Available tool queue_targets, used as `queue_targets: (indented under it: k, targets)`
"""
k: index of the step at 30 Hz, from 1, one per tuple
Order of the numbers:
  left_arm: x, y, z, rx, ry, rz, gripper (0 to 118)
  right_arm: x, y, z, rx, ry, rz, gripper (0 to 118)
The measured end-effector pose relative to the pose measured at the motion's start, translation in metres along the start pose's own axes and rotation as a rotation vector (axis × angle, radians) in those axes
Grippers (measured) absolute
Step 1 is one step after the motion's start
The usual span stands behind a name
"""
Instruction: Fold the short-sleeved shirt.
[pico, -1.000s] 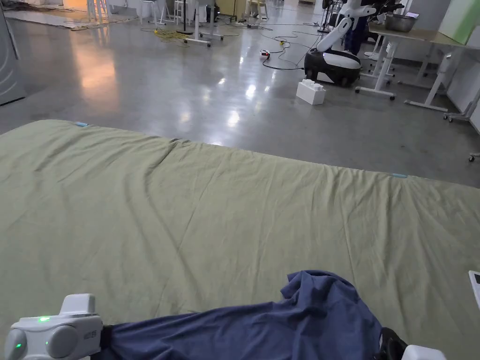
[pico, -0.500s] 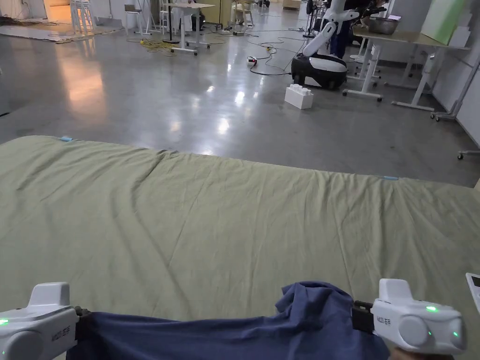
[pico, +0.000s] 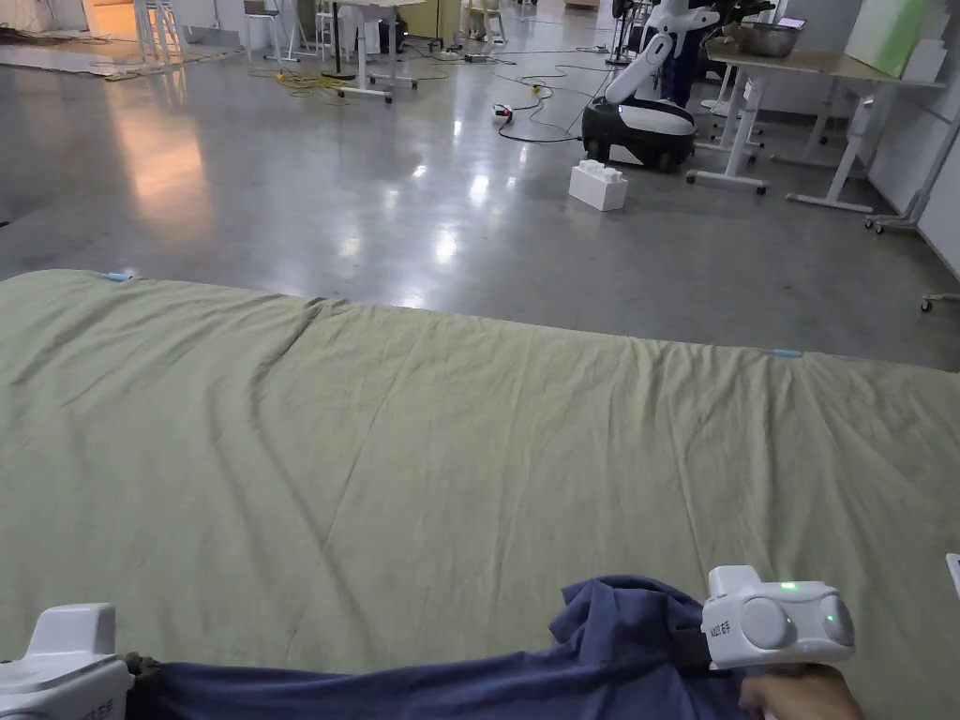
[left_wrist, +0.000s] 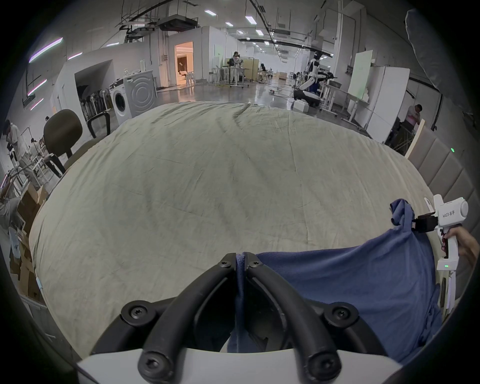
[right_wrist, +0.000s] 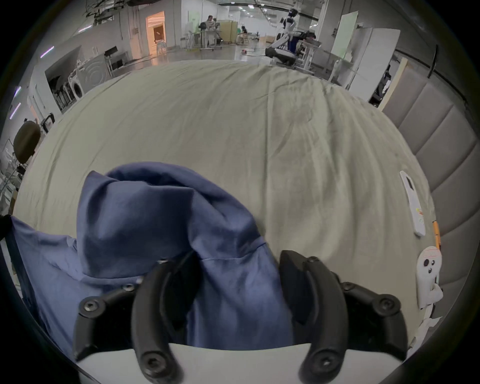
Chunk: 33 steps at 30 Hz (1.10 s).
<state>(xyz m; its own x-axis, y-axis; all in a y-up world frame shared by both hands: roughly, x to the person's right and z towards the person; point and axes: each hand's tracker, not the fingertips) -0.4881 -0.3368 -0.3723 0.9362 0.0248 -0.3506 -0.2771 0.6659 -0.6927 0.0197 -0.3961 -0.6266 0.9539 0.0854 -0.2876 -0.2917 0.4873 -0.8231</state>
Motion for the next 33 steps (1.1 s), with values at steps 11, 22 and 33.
queue_targets:
  k: [11, 22, 33]
  targets:
    - [0.003, 0.001, 0.003, 0.016, -0.010, 0.008, 5, -0.023, -0.009, 0.038, 0.111, -0.023, 0.024, 6]
    - [0.017, 0.025, 0.049, 0.144, -0.082, -0.018, 5, 0.012, -0.033, 0.163, 0.416, -0.048, -0.083, 5]
    - [0.038, 0.125, 0.139, 0.381, -0.163, -0.046, 5, 0.033, -0.018, 0.318, 0.683, -0.172, -0.103, 5]
